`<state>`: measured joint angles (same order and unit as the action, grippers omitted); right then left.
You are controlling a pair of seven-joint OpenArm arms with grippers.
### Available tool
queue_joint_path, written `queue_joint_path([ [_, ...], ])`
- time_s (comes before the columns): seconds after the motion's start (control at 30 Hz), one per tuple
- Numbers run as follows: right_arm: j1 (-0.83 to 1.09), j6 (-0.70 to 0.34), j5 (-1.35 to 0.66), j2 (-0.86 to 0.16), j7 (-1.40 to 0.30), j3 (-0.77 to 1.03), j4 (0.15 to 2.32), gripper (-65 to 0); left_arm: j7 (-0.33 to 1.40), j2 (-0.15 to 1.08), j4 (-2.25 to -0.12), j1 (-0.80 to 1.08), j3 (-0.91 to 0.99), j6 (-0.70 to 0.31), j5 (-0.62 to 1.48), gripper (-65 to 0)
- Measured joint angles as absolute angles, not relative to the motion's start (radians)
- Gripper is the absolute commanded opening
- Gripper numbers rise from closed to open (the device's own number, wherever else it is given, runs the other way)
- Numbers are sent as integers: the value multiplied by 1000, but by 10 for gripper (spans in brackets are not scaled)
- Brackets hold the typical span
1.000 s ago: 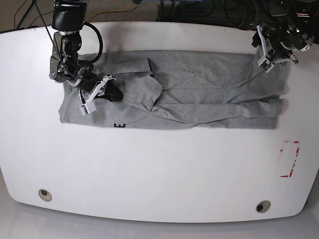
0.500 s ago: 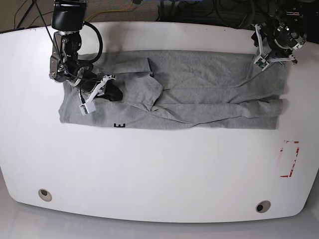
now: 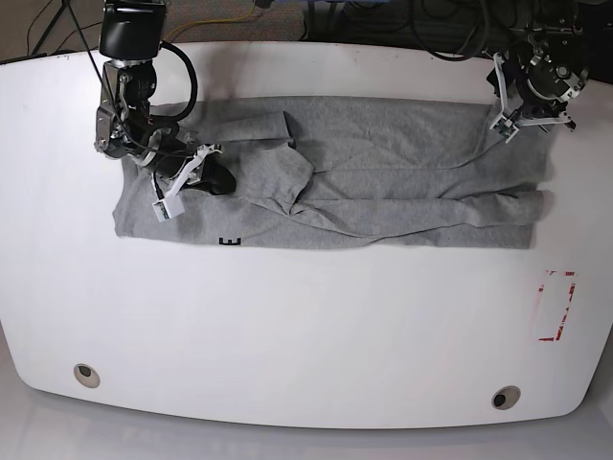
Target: Layout the t-shirt on the table in an organized manner, then fold the t-shirt properly
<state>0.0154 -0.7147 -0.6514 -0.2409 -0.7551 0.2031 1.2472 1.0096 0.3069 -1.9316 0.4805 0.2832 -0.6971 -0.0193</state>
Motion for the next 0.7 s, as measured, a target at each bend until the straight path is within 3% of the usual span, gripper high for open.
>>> queue_joint_path([
  [0.53,15,-715,-651,-241,-755,204,1247,-599,1005,306,-1892,484,281,-698,-34,-329],
  [0.67,15,-715,-651,-241,-756,204,1247,-599,1005,306,-1892,483,281,-698,-33,-421],
  [0.7,15,-715,-651,-241,-755,204,1247,-599,1005,305,-1892,483,281,-698,-33,-469],
])
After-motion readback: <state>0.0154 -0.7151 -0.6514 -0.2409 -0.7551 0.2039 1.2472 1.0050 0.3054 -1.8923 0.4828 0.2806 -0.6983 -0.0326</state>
